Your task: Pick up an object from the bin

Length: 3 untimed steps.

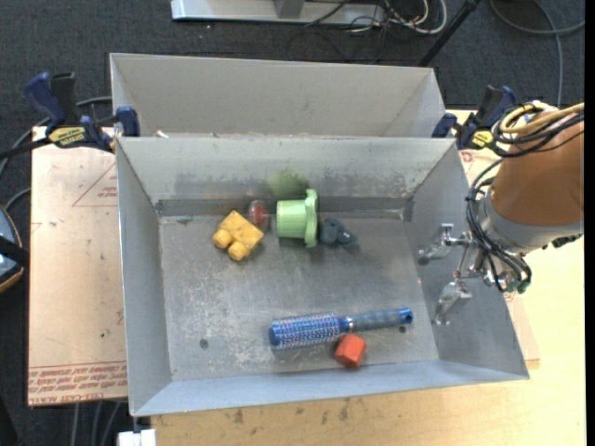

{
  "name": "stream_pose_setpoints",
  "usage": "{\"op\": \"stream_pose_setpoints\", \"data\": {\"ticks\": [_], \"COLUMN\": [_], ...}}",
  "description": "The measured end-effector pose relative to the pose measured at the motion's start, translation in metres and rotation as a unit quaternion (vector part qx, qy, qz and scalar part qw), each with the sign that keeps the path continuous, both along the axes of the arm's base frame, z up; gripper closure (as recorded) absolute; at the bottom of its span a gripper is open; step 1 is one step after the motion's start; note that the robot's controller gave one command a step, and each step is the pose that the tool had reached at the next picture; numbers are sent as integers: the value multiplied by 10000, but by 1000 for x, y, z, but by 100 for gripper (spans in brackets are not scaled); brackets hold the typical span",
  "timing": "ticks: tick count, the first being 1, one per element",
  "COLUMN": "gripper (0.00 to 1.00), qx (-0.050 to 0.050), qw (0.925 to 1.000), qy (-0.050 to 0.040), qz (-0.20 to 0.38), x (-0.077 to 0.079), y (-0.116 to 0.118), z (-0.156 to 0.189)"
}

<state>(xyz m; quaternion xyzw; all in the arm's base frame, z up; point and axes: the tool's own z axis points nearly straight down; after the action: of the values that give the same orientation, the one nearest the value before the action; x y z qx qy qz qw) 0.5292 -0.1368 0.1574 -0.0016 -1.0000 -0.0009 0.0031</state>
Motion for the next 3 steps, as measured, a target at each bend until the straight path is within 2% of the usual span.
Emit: {"op": "stream_pose_setpoints", "data": {"ticks": [1,2,3], "gripper": [0,0,100], "qx": [16,2,-1], "qw": [9878,9632,9630], "qy": [-17,-44,-56], "qz": [1555,2687,2695], "x": [-14,-15,-15], "y": [38,73,73], "z": [-53,-78,-78]}}
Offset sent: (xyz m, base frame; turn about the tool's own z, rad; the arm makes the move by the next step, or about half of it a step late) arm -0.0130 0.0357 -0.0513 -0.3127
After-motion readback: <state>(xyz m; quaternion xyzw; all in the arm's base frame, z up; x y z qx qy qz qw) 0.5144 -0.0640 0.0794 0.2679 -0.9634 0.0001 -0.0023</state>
